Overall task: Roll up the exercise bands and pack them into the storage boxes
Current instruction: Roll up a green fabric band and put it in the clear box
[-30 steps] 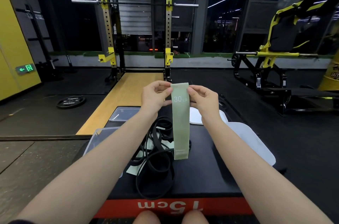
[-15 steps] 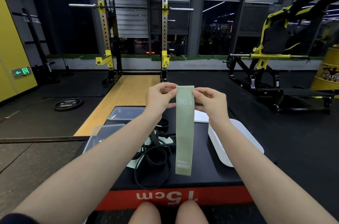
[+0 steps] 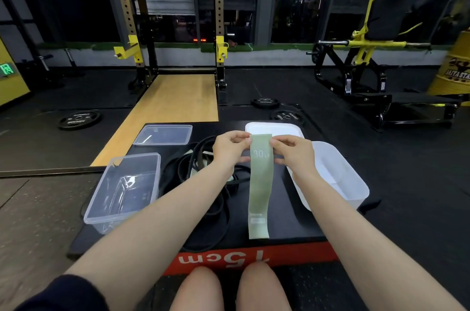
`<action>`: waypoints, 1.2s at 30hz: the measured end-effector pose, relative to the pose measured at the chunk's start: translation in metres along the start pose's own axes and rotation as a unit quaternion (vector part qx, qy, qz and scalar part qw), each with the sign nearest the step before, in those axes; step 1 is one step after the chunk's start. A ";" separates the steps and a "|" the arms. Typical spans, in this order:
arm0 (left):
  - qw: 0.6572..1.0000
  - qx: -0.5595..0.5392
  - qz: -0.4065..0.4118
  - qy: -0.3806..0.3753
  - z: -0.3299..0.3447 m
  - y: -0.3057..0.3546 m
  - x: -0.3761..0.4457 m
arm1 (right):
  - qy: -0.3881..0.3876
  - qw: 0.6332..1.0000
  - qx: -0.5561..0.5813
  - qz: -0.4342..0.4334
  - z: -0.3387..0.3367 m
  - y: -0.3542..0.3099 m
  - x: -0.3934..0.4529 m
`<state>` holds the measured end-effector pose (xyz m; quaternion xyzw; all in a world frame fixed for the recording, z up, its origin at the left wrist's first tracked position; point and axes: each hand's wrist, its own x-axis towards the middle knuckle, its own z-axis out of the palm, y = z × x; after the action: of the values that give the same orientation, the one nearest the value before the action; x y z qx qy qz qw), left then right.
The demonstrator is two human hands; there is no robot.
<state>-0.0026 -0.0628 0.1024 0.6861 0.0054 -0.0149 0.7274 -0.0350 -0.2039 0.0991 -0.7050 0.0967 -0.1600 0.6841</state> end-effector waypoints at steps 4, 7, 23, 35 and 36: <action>0.999 0.021 -0.028 0.005 0.019 -0.023 0.041 | 0.027 0.999 -0.023 0.022 0.000 0.027 0.038; 0.998 0.025 -0.050 0.008 0.031 -0.041 0.071 | 0.044 0.997 -0.048 0.036 0.001 0.046 0.067; 0.993 0.071 -0.086 0.035 0.069 -0.119 0.194 | 0.027 0.978 -0.188 0.090 0.014 0.136 0.182; 0.969 0.207 -0.132 -0.027 0.061 -0.157 0.217 | -0.073 0.942 -0.307 0.114 0.032 0.166 0.187; 0.967 0.214 -0.134 -0.037 0.060 -0.156 0.215 | -0.076 0.942 -0.307 0.113 0.030 0.165 0.184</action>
<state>0.2072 -0.1350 -0.0563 0.8178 0.0666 -0.1383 0.5547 0.1600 -0.2486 -0.0483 -0.8754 0.1678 0.0099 0.4532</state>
